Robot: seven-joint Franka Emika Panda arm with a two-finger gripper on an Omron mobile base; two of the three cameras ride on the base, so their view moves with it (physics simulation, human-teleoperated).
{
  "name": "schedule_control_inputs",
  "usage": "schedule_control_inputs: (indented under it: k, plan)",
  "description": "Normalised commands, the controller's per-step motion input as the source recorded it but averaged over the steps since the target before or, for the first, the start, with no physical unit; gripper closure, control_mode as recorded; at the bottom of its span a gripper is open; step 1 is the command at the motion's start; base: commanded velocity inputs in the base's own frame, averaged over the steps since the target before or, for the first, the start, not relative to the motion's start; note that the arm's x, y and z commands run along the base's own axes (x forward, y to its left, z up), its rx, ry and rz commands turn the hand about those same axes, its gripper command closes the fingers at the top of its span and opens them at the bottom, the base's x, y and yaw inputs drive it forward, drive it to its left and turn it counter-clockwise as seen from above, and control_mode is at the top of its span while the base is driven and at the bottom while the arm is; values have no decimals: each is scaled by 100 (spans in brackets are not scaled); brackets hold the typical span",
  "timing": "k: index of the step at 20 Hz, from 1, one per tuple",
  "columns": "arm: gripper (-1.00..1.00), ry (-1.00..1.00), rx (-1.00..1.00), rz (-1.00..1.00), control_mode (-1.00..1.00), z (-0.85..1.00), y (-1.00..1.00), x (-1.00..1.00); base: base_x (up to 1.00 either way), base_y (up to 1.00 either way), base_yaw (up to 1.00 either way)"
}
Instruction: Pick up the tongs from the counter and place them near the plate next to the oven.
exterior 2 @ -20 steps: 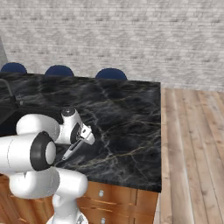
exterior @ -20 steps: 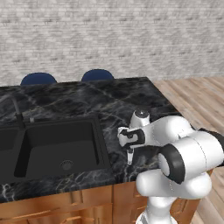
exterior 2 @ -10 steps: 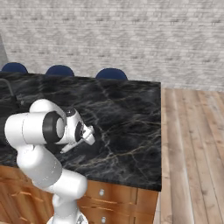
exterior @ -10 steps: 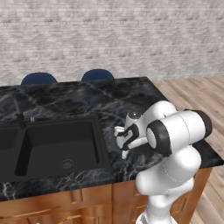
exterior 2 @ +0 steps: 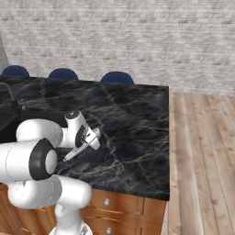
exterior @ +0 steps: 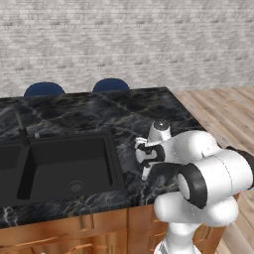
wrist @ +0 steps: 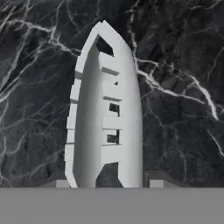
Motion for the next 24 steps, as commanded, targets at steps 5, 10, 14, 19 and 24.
schedule_control_inputs:
  k: [5, 10, 14, 19, 24]
  plan:
    - [100, -12, 9, 0, -100, 95, -53, -58, 0, 0, 0]
    - [100, -2, 8, 0, -100, 70, -36, -22, 0, 0, 0]
    - [100, 0, 8, 0, -100, 45, -23, -7, 0, 0, 0]
    - [100, 0, 0, 0, 100, 7, 0, -4, -40, 0, 1]
    - [100, 0, 0, 0, 100, 0, 0, 0, -69, 0, 8]
